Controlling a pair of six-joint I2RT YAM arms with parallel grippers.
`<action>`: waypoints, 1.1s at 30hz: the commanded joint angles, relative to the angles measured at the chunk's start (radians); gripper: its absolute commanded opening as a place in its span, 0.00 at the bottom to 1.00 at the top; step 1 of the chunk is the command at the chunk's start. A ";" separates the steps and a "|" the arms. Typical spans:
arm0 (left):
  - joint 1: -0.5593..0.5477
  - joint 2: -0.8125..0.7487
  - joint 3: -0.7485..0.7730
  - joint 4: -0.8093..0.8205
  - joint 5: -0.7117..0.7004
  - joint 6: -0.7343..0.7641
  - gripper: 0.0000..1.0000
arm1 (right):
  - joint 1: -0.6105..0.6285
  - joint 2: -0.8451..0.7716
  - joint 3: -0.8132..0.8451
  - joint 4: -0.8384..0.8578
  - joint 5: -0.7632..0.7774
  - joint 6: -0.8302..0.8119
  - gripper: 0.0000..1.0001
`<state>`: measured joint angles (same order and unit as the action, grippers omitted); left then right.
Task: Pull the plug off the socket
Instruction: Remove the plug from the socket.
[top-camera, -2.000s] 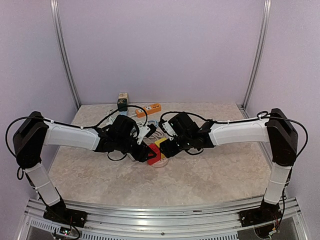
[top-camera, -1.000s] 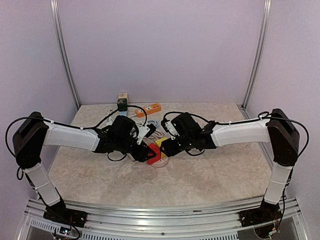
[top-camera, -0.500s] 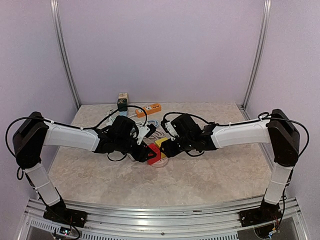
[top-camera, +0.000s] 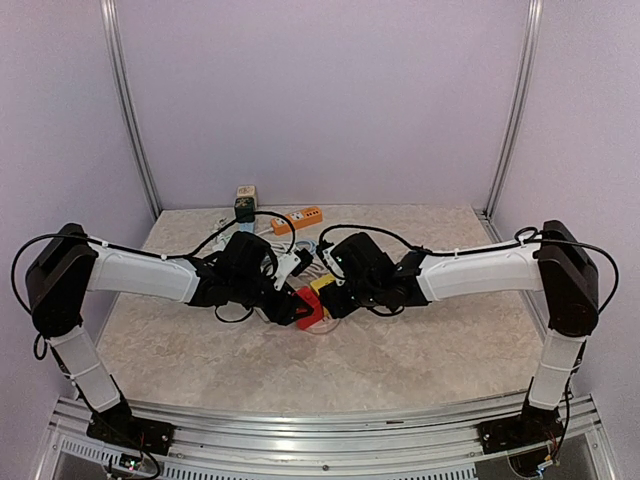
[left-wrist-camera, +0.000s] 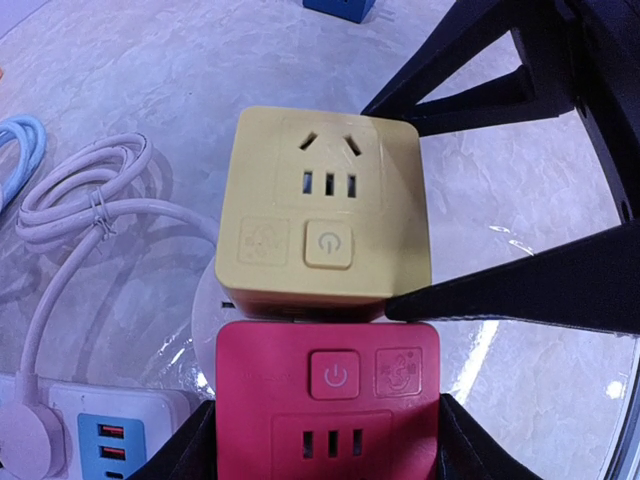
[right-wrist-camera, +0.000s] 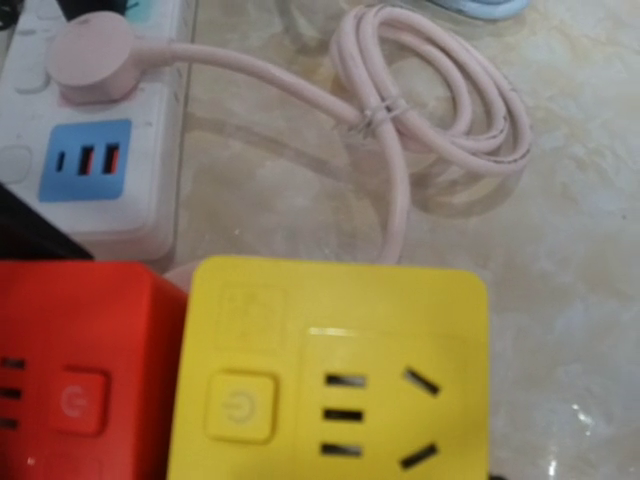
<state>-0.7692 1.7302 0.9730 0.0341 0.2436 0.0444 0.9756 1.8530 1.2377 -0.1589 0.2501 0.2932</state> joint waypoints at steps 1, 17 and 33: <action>-0.011 0.037 -0.016 -0.043 0.020 -0.016 0.24 | 0.020 0.017 0.028 -0.018 0.076 -0.005 0.00; -0.011 0.040 -0.020 -0.049 0.017 -0.015 0.24 | -0.074 -0.069 -0.078 0.114 -0.137 0.096 0.00; -0.011 0.048 -0.008 -0.061 0.021 -0.013 0.24 | -0.053 -0.076 -0.063 0.070 -0.050 0.058 0.00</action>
<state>-0.7712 1.7367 0.9730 0.0494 0.2447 0.0429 0.9146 1.8267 1.1698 -0.0841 0.1333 0.3439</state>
